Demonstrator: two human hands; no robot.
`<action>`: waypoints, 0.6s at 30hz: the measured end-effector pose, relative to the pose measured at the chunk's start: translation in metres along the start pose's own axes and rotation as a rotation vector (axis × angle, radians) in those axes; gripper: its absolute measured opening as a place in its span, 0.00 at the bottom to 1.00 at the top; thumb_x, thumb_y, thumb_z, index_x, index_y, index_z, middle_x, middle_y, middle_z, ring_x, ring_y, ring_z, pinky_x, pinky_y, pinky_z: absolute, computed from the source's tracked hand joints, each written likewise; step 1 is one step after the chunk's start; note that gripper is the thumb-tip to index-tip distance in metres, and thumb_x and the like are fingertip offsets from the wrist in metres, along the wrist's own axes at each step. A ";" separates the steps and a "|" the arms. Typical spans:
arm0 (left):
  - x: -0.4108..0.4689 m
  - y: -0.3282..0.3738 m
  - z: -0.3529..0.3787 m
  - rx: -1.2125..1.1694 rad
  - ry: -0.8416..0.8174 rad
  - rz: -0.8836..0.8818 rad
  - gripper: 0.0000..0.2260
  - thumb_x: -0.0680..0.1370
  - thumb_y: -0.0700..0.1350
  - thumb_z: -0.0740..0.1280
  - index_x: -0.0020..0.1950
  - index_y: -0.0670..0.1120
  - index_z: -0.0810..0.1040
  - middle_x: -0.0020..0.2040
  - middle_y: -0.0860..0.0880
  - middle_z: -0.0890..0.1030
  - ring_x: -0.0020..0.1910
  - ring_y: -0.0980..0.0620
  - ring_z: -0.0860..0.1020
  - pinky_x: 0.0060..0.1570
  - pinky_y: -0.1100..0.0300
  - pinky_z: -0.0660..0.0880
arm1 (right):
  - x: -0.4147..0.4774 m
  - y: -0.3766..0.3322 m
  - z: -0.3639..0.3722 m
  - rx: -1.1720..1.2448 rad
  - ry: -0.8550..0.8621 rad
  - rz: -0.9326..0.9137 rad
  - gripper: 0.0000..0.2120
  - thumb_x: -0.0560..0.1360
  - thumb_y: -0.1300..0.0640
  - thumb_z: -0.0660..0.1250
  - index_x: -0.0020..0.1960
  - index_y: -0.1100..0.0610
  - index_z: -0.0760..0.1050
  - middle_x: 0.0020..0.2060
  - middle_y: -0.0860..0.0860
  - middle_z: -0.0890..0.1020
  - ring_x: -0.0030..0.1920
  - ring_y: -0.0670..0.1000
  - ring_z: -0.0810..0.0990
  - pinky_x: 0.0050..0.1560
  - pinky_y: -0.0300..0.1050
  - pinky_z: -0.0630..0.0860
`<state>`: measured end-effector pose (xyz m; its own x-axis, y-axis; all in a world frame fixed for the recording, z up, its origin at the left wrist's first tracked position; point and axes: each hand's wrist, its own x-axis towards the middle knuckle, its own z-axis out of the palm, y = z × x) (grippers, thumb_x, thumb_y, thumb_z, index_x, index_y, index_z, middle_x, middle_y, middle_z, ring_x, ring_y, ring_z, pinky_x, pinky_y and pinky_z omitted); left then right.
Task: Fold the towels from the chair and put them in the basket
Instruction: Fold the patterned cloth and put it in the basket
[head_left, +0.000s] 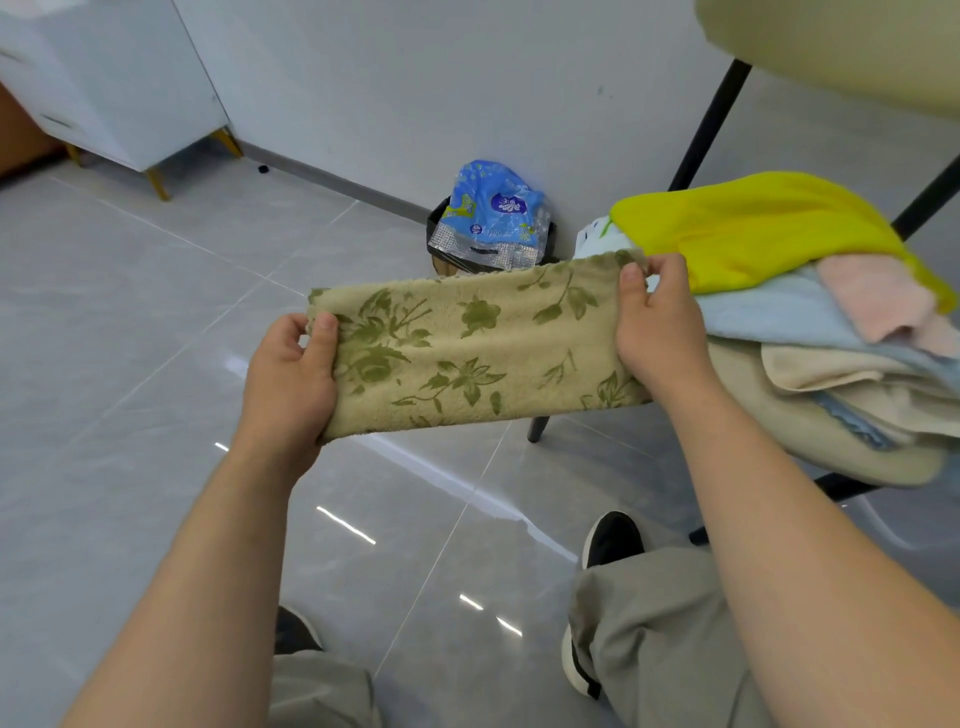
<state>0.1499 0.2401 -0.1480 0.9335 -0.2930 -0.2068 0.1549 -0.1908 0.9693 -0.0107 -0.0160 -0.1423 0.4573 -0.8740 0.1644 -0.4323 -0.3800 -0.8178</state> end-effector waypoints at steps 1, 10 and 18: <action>0.001 -0.003 0.001 0.085 0.017 0.003 0.10 0.82 0.56 0.62 0.52 0.51 0.76 0.45 0.48 0.83 0.42 0.46 0.82 0.37 0.47 0.80 | -0.001 0.002 0.002 -0.026 -0.038 0.016 0.14 0.85 0.49 0.55 0.63 0.58 0.67 0.44 0.50 0.75 0.46 0.53 0.71 0.41 0.43 0.59; -0.002 -0.012 0.011 0.497 0.077 0.120 0.13 0.81 0.57 0.60 0.57 0.49 0.75 0.47 0.51 0.82 0.47 0.47 0.79 0.49 0.48 0.77 | -0.008 -0.004 0.008 -0.053 -0.115 0.003 0.09 0.84 0.48 0.55 0.56 0.54 0.65 0.35 0.48 0.72 0.42 0.56 0.73 0.39 0.46 0.60; -0.016 -0.009 0.037 0.360 0.050 0.064 0.13 0.79 0.55 0.64 0.42 0.46 0.73 0.38 0.48 0.77 0.37 0.46 0.75 0.34 0.51 0.75 | -0.032 -0.026 0.030 0.033 -0.173 -0.006 0.09 0.83 0.47 0.58 0.52 0.53 0.67 0.38 0.48 0.77 0.41 0.53 0.76 0.41 0.47 0.70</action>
<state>0.1217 0.2114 -0.1588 0.9535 -0.2707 -0.1322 -0.0197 -0.4939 0.8693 0.0096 0.0311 -0.1430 0.5877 -0.8056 0.0747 -0.4044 -0.3724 -0.8353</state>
